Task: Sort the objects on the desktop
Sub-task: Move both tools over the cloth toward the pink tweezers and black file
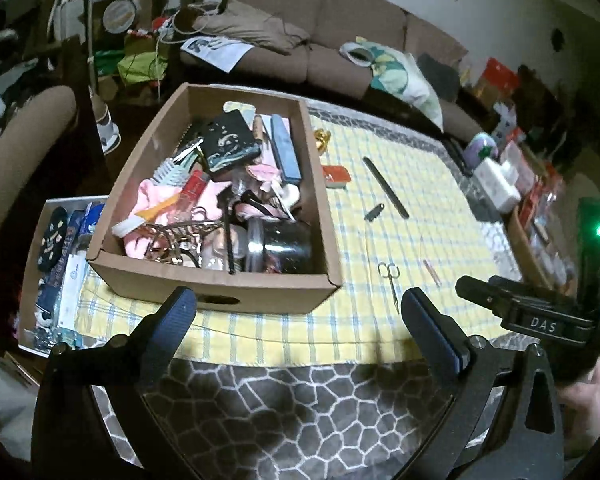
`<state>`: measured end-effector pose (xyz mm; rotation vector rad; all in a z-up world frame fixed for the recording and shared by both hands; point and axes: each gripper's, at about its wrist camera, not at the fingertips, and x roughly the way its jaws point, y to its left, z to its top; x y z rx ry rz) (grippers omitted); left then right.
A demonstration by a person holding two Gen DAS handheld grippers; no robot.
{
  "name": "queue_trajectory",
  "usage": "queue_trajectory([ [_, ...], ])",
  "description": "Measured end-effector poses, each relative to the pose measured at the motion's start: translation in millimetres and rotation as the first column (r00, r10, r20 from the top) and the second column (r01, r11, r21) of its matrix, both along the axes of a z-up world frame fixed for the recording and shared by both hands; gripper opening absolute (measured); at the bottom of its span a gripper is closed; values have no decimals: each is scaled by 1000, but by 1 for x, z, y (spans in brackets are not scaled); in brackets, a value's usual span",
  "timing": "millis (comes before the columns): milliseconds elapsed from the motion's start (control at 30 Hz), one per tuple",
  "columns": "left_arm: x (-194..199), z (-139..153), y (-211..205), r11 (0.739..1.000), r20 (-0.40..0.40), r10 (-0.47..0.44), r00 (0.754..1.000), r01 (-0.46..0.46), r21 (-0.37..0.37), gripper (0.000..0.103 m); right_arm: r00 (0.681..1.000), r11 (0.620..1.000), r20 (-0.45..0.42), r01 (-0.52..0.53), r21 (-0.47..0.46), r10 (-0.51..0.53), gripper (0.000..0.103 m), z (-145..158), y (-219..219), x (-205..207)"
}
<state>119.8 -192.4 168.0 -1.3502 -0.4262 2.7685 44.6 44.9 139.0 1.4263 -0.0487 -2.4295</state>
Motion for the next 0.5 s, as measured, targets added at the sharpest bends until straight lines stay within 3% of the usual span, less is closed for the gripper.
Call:
queue_trajectory([
  [500,-11,-14,62,993,28,-94,995,96,-67,103,999,999,7,41,-11,-41,94,-17,54,1],
])
